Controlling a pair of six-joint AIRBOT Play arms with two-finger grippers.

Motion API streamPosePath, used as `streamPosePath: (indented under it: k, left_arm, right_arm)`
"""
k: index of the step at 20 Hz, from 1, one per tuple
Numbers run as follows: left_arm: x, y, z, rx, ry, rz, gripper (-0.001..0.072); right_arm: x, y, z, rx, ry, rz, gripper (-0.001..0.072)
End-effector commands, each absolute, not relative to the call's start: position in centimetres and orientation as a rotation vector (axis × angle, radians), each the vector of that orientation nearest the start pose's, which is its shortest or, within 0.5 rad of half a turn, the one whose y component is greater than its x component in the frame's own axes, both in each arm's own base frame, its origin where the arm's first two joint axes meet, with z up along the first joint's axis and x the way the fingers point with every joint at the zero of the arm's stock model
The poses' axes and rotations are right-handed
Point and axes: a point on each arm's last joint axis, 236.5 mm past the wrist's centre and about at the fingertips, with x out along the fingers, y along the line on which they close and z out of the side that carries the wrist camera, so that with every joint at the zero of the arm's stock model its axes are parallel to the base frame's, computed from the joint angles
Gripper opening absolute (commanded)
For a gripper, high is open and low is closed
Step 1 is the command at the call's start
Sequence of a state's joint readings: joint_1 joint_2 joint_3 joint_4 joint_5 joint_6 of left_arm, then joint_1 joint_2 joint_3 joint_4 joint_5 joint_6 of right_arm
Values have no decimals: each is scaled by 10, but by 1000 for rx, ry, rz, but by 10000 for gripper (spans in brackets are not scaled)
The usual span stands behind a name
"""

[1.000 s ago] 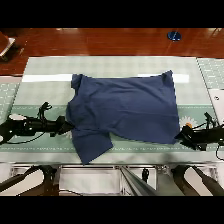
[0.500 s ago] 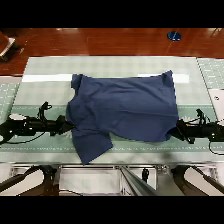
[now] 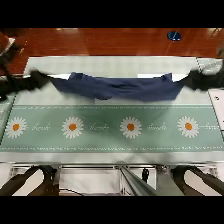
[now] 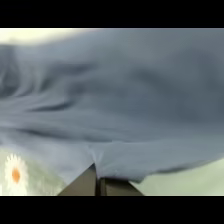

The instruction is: Fold the shirts.

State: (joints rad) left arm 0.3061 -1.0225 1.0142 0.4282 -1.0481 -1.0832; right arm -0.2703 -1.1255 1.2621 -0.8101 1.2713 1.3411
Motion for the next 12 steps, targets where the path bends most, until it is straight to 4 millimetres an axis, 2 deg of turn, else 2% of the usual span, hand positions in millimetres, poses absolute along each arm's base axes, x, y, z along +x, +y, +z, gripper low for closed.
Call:
streamPosePath:
  k: [1, 3, 4, 5, 8, 12]
  left_arm:
    - [397, -35, 339, -519, 303, -415, 21]
    - [370, -28, 403, -392, 184, -384, 21]
    - [354, -27, 427, -329, 141, -361, 21]
    - [338, -24, 441, -277, 123, -326, 21]
    - [288, -9, 463, -135, 97, -160, 21]
    - [221, -12, 473, 13, 58, -20, 21]
  right_arm:
    - [395, 42, 301, 327, 669, 305, 26]
    - [370, 35, 365, 224, 557, 269, 26]
    - [353, 37, 390, 186, 509, 265, 26]
    - [334, 40, 408, 157, 467, 265, 26]
    - [280, 37, 445, 92, 348, 203, 26]
    - [219, 34, 468, 35, 254, 133, 26]
